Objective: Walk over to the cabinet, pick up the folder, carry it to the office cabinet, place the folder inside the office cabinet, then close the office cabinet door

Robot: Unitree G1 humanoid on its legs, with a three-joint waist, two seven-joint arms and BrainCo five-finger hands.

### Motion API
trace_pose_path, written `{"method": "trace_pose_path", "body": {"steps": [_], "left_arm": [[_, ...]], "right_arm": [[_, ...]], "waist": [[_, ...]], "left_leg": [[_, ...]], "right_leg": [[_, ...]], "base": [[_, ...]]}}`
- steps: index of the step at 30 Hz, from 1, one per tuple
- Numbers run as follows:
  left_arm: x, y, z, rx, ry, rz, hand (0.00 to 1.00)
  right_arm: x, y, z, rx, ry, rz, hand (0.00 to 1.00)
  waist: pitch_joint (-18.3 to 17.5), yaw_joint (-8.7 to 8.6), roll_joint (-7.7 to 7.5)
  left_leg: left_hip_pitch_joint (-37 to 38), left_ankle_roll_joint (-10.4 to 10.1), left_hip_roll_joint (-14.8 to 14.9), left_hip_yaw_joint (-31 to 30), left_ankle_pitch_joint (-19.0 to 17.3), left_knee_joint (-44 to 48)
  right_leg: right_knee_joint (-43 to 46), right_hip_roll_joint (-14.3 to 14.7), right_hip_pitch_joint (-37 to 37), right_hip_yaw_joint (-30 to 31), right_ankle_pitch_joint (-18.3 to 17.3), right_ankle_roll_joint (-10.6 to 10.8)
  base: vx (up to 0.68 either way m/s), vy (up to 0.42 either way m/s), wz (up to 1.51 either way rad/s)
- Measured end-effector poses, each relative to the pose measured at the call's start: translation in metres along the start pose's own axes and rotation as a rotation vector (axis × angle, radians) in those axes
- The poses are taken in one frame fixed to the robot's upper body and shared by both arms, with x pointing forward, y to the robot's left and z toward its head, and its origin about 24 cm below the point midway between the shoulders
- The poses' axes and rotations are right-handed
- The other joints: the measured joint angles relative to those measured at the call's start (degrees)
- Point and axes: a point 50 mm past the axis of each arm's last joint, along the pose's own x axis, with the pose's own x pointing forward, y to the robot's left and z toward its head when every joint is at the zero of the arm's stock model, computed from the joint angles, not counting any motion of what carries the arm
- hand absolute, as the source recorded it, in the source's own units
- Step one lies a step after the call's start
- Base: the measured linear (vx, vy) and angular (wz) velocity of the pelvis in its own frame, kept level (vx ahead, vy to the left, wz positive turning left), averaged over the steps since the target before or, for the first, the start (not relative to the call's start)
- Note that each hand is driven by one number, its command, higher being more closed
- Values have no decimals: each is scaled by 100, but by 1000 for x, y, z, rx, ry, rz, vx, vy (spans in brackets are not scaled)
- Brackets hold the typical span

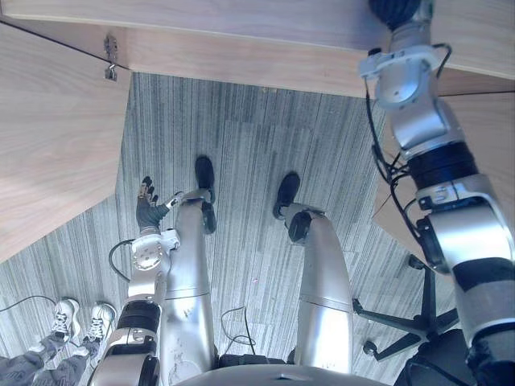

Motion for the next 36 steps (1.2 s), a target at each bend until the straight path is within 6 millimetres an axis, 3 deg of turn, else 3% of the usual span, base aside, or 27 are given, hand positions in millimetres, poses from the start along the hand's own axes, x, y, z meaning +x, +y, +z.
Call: {"method": "trace_pose_path", "body": {"steps": [3, 15, 24, 36], "left_arm": [[0, -1, 2, 1, -12, -5, 0], [0, -2, 3, -8, -14, -6, 0], [0, -2, 5, -13, -18, -8, 0], [0, -2, 4, -28, -1, -3, 0]], "right_arm": [[10, -6, 1, -31, -5, 3, 100], [19, -15, -9, -25, 47, 4, 100], [21, -26, -18, 31, 94, -24, 100], [11, -44, -48, 184, 265, -134, 100]], "waist": [[0, 7, 0], [-3, 0, 4], [-8, 4, 7], [-13, 46, 6]], "left_leg": [[-46, -1, -8, -36, 4, -14], [-61, -54, -97, -48, 245, -357], [-59, 9, -108, -7, 407, -490], [-29, 49, -8, 29, 397, -282]], "right_leg": [[-34, -1, -7, -40, 15, -25], [-207, -130, -17, -208, 102, -14], [-303, -173, -16, -269, 209, -50], [-264, -92, 10, -197, 316, -115]], "base": [[15, 6, 2], [-8, 6, 6], [-12, 0, 3], [-27, -8, -5]]}}
